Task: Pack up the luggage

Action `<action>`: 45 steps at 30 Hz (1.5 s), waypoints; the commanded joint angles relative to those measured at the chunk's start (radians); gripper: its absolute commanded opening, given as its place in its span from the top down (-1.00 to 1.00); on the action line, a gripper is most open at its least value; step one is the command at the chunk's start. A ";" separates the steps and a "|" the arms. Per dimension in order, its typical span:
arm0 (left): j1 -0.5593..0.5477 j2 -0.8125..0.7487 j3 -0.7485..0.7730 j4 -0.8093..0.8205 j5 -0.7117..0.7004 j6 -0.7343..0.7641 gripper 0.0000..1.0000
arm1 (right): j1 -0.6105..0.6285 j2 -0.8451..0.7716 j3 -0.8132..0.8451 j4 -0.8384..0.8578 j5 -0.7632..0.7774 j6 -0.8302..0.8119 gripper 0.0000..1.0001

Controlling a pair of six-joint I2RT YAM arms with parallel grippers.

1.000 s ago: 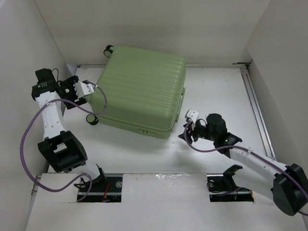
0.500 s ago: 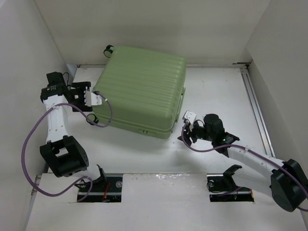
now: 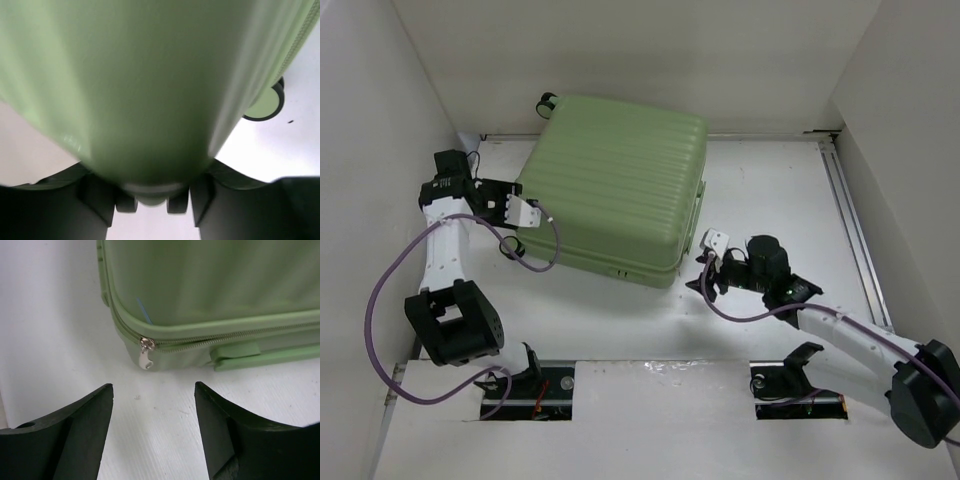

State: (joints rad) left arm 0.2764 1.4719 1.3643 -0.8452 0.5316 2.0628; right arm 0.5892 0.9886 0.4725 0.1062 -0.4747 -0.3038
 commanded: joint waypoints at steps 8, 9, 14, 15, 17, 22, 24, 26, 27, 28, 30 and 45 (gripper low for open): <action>-0.031 0.010 -0.031 0.081 0.015 -0.056 1.00 | 0.050 0.119 0.014 0.248 0.048 0.115 -0.01; -0.031 0.010 -0.031 0.081 0.015 -0.065 1.00 | 0.060 0.131 0.005 0.294 0.048 0.138 0.03; -0.031 0.001 -0.041 0.092 0.015 -0.066 1.00 | 0.098 0.142 0.005 0.355 0.076 0.149 0.10; -0.031 0.001 -0.041 0.101 0.015 -0.066 1.00 | 0.109 0.142 0.005 0.355 0.076 0.149 0.05; -0.031 -0.008 -0.051 0.101 0.015 -0.066 1.00 | 0.109 0.142 -0.006 0.355 0.067 0.149 0.02; -0.031 -0.009 -0.060 0.112 0.015 -0.075 1.00 | 0.129 0.151 -0.028 0.337 0.154 0.158 0.00; -0.031 -0.009 -0.060 0.123 0.015 -0.084 1.00 | 0.129 0.180 -0.028 0.337 0.165 0.158 0.09; -0.031 -0.009 -0.060 0.123 0.015 -0.084 1.00 | 0.138 0.192 -0.005 0.337 0.177 0.158 0.29; -0.031 -0.009 -0.060 0.132 0.015 -0.084 1.00 | 0.138 0.203 -0.005 0.337 0.177 0.149 0.36; -0.031 -0.018 -0.060 0.132 0.015 -0.096 1.00 | 0.138 0.203 0.005 0.337 0.177 0.149 0.45; -0.031 -0.018 -0.060 0.132 0.015 -0.096 1.00 | 0.147 0.214 0.014 0.337 0.177 0.140 0.61; -0.031 -0.027 -0.070 0.172 -0.007 -0.131 1.00 | 0.095 0.117 -0.015 0.297 0.298 0.186 1.00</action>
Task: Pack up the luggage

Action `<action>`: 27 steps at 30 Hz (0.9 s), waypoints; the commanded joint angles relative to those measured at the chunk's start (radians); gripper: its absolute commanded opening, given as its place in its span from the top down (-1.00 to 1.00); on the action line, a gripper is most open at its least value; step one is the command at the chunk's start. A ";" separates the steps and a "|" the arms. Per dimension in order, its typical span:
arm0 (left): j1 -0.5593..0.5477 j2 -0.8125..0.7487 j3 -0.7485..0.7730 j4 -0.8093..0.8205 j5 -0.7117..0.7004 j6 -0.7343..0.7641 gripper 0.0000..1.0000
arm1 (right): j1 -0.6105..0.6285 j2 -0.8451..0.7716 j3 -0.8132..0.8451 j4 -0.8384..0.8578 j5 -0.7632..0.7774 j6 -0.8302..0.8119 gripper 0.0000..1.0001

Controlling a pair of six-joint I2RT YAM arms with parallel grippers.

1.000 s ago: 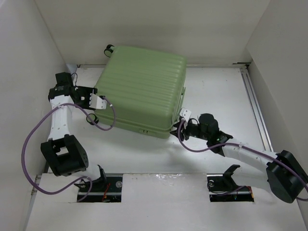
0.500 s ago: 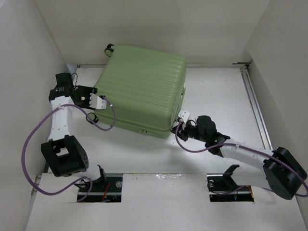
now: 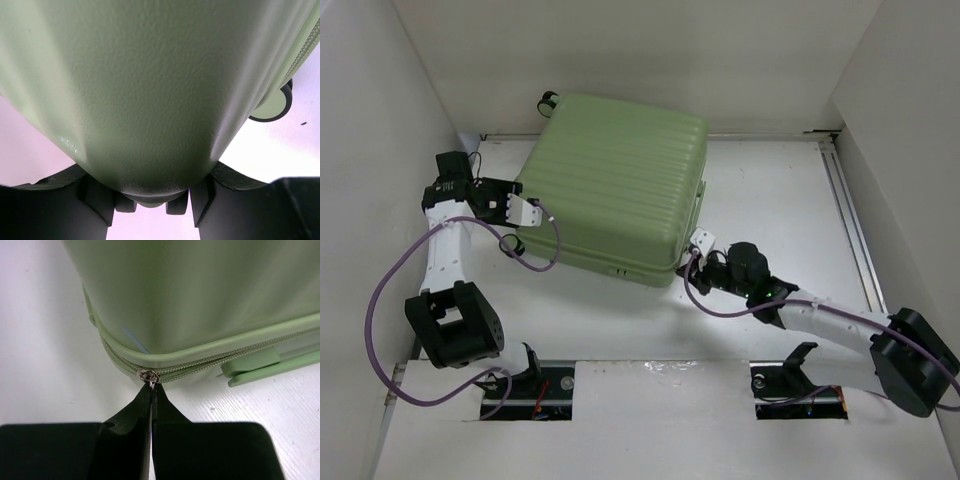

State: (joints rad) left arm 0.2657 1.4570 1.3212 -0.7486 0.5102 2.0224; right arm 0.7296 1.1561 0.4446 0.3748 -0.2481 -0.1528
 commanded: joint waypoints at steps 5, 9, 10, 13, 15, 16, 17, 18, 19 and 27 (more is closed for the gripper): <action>-0.020 -0.021 -0.059 0.126 -0.024 -0.103 1.00 | -0.151 -0.049 0.129 -0.204 0.245 0.044 1.00; -0.020 -0.021 -0.068 0.126 -0.045 -0.085 1.00 | -0.223 0.048 0.210 -0.240 0.283 0.044 1.00; -0.020 -0.021 -0.068 0.126 -0.045 -0.085 1.00 | -0.223 0.062 0.232 -0.240 0.268 0.044 1.00; -0.020 -0.030 -0.068 0.115 -0.036 -0.085 1.00 | -0.210 0.102 0.305 -0.286 0.297 0.032 1.00; -0.020 -0.040 -0.079 0.115 -0.036 -0.068 1.00 | -0.219 0.115 0.336 -0.286 0.346 0.032 1.00; -0.020 -0.040 -0.079 0.115 -0.036 -0.068 1.00 | -0.229 0.134 0.348 -0.286 0.368 0.032 1.00; -0.020 -0.040 -0.079 0.115 -0.036 -0.068 1.00 | -0.242 0.146 0.362 -0.299 0.386 0.032 1.00; -0.020 -0.040 -0.079 0.115 -0.045 -0.068 1.00 | -0.257 0.160 0.377 -0.300 0.401 0.032 1.00; -0.020 -0.040 -0.079 0.115 -0.045 -0.068 1.00 | -0.287 0.178 0.416 -0.300 0.402 0.032 1.00; -0.020 -0.040 -0.079 0.115 -0.055 -0.059 1.00 | -0.453 0.512 0.712 -0.238 0.304 -0.008 1.00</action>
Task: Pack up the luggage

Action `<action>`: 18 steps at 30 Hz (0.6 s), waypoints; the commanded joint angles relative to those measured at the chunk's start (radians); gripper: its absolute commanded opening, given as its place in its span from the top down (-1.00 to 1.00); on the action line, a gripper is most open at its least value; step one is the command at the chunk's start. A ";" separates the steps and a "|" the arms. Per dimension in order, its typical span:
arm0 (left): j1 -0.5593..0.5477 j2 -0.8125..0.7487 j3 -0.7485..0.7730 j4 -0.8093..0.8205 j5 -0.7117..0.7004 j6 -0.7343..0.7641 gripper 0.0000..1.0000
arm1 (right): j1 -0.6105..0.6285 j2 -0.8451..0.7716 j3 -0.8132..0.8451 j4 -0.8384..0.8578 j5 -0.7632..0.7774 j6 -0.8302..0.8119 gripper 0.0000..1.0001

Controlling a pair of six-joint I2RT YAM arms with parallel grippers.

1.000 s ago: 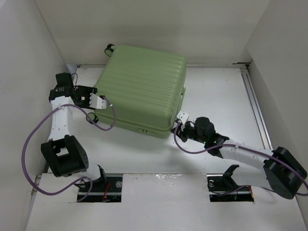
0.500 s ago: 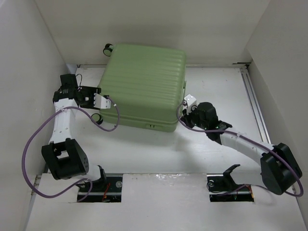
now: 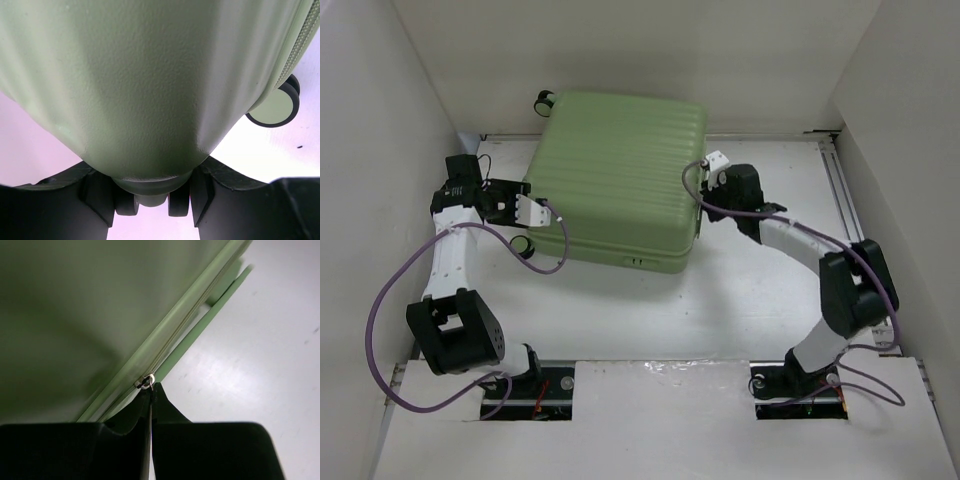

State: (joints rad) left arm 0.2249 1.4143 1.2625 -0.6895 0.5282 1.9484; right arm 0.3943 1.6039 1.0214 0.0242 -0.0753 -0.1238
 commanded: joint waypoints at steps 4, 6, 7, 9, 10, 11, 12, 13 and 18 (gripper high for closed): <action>0.021 0.003 -0.020 0.047 -0.083 0.026 1.00 | -0.198 0.209 0.316 0.112 0.034 -0.037 1.00; 0.021 0.003 -0.020 0.038 -0.092 0.026 1.00 | -0.230 0.269 0.437 0.112 -0.038 -0.048 1.00; 0.030 0.003 -0.020 0.038 -0.093 0.026 1.00 | -0.241 0.328 0.477 0.112 -0.067 -0.048 1.00; 0.030 0.014 -0.020 0.028 -0.102 0.026 1.00 | -0.253 0.388 0.592 0.112 -0.135 -0.048 1.00; 0.030 0.023 -0.020 0.028 -0.102 0.026 1.00 | -0.253 0.440 0.624 0.112 -0.135 -0.048 1.00; 0.030 0.023 -0.020 0.028 -0.111 0.026 1.00 | -0.253 0.464 0.655 0.112 -0.135 -0.048 1.00; 0.030 0.023 -0.020 0.019 -0.111 0.026 1.00 | -0.253 0.487 0.683 0.112 -0.135 -0.048 1.00; 0.030 0.023 -0.011 0.019 -0.111 0.026 1.00 | -0.253 0.507 0.733 0.112 -0.135 -0.048 1.00; 0.039 0.043 0.000 -0.001 -0.131 0.026 1.00 | -0.253 0.623 0.865 0.112 -0.087 -0.014 1.00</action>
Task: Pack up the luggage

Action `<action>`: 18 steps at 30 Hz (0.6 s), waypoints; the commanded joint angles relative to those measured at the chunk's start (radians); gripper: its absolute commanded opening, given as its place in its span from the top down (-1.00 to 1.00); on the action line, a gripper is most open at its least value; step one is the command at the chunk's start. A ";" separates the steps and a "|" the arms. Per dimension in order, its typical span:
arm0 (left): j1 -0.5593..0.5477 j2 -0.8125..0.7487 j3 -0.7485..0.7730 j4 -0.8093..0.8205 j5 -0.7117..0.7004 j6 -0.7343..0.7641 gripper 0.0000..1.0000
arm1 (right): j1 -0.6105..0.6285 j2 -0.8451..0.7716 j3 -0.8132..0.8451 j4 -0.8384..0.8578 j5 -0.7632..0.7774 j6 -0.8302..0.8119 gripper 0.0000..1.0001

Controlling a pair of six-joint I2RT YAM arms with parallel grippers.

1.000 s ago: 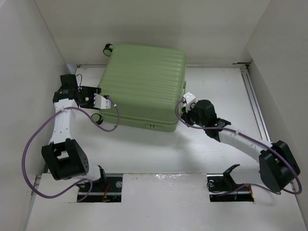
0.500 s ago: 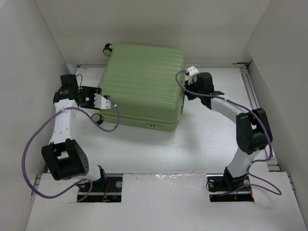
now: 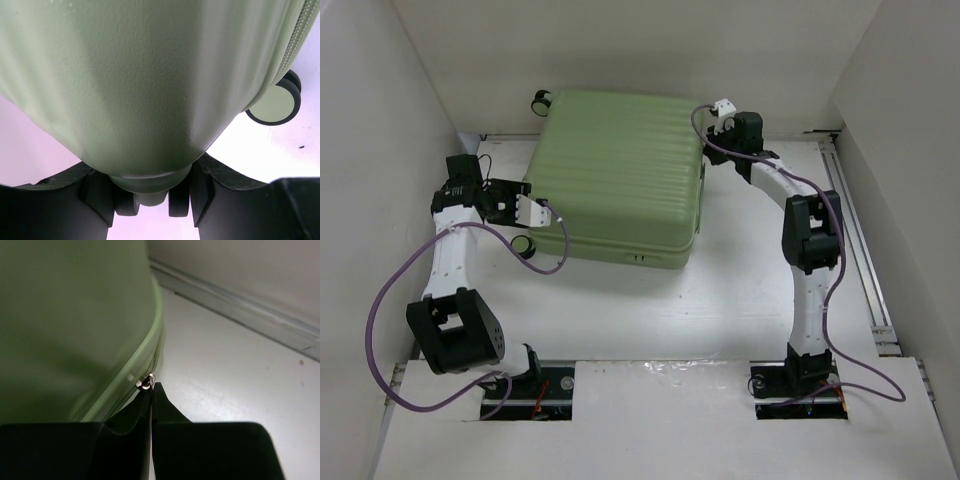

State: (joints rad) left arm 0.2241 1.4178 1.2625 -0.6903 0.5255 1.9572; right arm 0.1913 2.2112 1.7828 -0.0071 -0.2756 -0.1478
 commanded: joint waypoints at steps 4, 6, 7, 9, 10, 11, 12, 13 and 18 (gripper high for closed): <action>0.040 0.049 0.000 -0.009 -0.128 0.017 1.00 | -0.050 0.077 0.191 0.153 0.096 0.031 1.00; 0.040 0.059 0.027 -0.020 -0.111 -0.010 1.00 | -0.041 0.087 0.193 0.153 0.085 0.040 1.00; 0.040 0.059 0.046 -0.035 -0.093 -0.035 1.00 | -0.027 0.087 0.175 0.153 0.076 0.040 1.00; 0.058 0.087 0.133 -0.136 -0.006 -0.075 0.58 | -0.016 0.087 0.121 0.153 0.076 0.040 1.00; 0.073 0.087 0.167 -0.181 0.043 -0.086 0.41 | -0.007 0.087 0.110 0.162 0.076 0.040 1.00; 0.093 0.098 0.199 -0.217 0.139 -0.095 0.30 | -0.007 0.099 0.110 0.162 0.067 0.040 1.00; 0.093 0.098 0.265 -0.241 0.190 -0.198 0.16 | -0.007 0.111 0.110 0.162 0.053 0.051 1.00; 0.106 0.098 0.302 -0.255 0.241 -0.280 0.13 | -0.007 0.134 0.110 0.162 0.041 0.060 1.00; 0.117 0.098 0.411 -0.191 0.470 -0.870 -0.13 | -0.007 0.166 0.110 0.162 -0.014 0.073 1.00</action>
State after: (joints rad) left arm 0.3176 1.5768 1.5478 -0.9730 0.7490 1.5757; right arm 0.1902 2.3299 1.8877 0.0952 -0.2703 -0.0959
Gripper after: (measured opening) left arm 0.551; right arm 0.022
